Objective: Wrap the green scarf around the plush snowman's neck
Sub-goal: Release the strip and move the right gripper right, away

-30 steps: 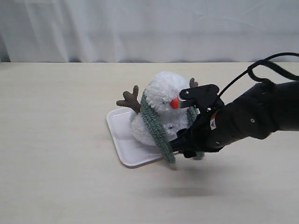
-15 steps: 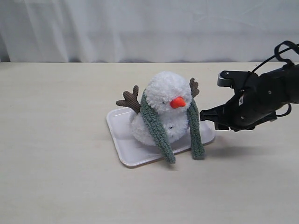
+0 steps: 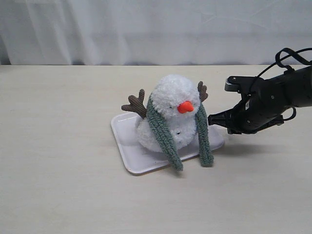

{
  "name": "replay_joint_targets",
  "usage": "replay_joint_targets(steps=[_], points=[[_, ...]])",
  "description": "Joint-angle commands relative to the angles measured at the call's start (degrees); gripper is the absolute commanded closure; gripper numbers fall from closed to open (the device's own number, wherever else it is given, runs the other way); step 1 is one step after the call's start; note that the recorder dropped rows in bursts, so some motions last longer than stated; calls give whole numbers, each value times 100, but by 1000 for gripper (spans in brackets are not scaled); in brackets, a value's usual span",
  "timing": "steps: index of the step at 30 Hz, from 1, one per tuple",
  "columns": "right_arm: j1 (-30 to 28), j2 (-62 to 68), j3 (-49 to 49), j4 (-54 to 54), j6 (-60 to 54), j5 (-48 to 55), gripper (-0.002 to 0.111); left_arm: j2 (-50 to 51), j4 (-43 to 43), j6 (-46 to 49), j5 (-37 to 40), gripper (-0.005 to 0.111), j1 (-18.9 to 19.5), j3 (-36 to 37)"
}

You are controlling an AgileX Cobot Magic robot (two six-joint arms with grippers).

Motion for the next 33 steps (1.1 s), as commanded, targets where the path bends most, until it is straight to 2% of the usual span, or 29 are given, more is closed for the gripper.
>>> replay_joint_targets(steps=[1, 13, 25, 33], points=[[-39, 48, -37, 104, -62, -23, 98, -12, -16, -1, -69, 107, -35, 9], [-39, 208, -37, 152, -143, -362, 98, -12, -16, -1, -69, 107, -35, 9], [-39, 488, -37, 326, -152, -203, 98, -12, -16, -1, -69, 107, -35, 9], [437, 488, -37, 326, -502, 82, 98, -12, -16, -1, -69, 107, -35, 9]])
